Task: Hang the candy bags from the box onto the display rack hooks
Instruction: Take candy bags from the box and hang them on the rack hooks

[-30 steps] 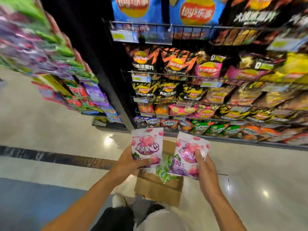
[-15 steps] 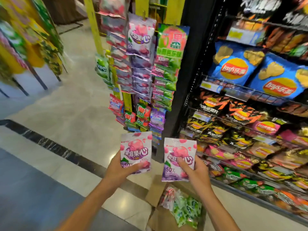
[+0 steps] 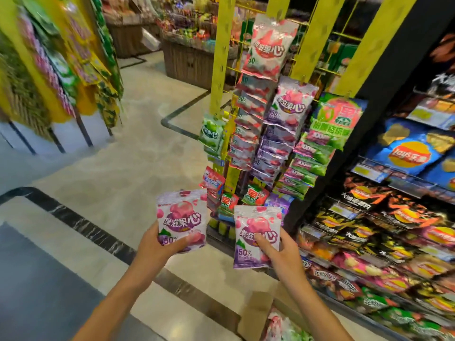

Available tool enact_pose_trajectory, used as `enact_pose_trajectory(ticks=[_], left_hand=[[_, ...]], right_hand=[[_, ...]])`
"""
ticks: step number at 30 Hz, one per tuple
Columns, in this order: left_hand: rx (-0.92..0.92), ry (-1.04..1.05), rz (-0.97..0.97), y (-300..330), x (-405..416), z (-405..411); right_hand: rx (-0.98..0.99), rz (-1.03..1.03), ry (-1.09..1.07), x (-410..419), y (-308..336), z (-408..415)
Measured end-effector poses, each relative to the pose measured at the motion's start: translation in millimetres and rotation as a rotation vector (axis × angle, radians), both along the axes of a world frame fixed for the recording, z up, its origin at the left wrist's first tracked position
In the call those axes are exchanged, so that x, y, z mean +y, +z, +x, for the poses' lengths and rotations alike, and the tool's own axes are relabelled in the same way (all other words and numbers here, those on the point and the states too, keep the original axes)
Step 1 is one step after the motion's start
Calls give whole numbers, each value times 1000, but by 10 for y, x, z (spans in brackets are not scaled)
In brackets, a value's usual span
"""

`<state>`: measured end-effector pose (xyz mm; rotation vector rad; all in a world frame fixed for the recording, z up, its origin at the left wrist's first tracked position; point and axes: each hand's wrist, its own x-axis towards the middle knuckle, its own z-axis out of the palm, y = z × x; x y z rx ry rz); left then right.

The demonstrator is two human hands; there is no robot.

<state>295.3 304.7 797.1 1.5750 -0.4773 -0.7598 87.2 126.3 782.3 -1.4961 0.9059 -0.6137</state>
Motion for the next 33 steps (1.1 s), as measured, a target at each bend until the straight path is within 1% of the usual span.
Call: enact_pose_trajectory(ticks=[5,9,15,20,25,27,30,33], left_hand=[[-35,-65,-24,131,-442,244],[-82,-139,-51,357,-965,437],[-206,-267,-102,947,-1801,769],[-317,-310,-196,1389,-2367,1032],[-390,-360,-289,1732,-2760,1300],[-381,-395,-337,1816,-2898,1426],[-378,-459,-406,1937,-3055,1582],[-367,-540,-446,2040,-3165,1709]], right_hand=[[-45,-46,-52,-267,143,169],[-114,-107,-128,-632,282,329],[-257,-191,-197,-1273,787,696],[-306,-292,-224,-1729,1259,956],[-278,-416,-296,-1945,1603,1142],[-242,-466,-334,-2016,1675,1209],[-178,-478,-462,-2099,1740,1296],[-177,-543,-539,-2134,1880,1383]])
